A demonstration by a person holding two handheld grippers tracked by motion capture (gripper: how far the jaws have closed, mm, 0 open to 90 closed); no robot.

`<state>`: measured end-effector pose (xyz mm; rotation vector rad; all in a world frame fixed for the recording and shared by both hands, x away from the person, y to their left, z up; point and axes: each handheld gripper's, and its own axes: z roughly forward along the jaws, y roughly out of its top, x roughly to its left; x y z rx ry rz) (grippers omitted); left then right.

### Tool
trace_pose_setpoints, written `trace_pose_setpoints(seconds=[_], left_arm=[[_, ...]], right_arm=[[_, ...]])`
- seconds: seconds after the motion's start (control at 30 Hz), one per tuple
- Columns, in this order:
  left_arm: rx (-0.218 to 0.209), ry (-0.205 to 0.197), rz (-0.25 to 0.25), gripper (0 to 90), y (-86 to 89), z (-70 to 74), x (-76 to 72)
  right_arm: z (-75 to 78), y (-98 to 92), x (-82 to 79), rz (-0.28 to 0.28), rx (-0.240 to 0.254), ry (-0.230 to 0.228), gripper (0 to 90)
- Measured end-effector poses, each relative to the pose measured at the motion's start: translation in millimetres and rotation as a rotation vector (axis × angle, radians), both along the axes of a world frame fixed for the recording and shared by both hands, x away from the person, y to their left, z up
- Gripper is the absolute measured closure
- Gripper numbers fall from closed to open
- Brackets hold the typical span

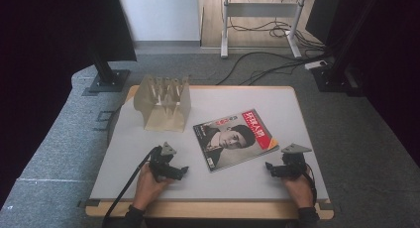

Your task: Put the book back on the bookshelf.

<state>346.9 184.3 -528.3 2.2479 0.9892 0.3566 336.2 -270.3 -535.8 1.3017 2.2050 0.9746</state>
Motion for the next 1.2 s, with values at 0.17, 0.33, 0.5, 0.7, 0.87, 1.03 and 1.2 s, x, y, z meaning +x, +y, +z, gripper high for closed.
trace_pose_setpoints(seconds=[0.17,0.33,0.5,0.7,0.87,1.03,1.2], left_arm=[[0.0,0.0,0.0,0.0,0.0,0.0,0.0],[0.001,0.001,0.001,0.0,-0.1,0.1,0.0],[0.0,0.001,0.001,0.0,-0.3,0.1,-0.1],[-0.006,0.002,-0.009,0.0,-1.4,0.8,0.0],[-0.025,0.002,-0.033,0.0,-4.7,6.6,3.5],[-0.043,-0.005,-0.071,0.0,-12.9,17.9,10.3],[-0.036,-0.028,-0.134,0.0,-31.0,36.4,25.6]], right_arm=[[0.0,0.0,0.0,0.0,0.001,0.001,7.8],[0.0,-0.1,0.0,0.0,0.001,0.001,7.8],[0.1,-0.2,0.0,0.0,0.001,0.001,7.8],[0.1,-0.1,0.0,0.0,0.001,0.001,7.8],[0.1,-0.2,0.0,0.0,0.001,0.002,7.8],[0.3,-0.2,0.0,0.0,0.001,0.002,7.9],[0.5,-0.1,0.1,0.001,-0.001,0.001,7.9]])
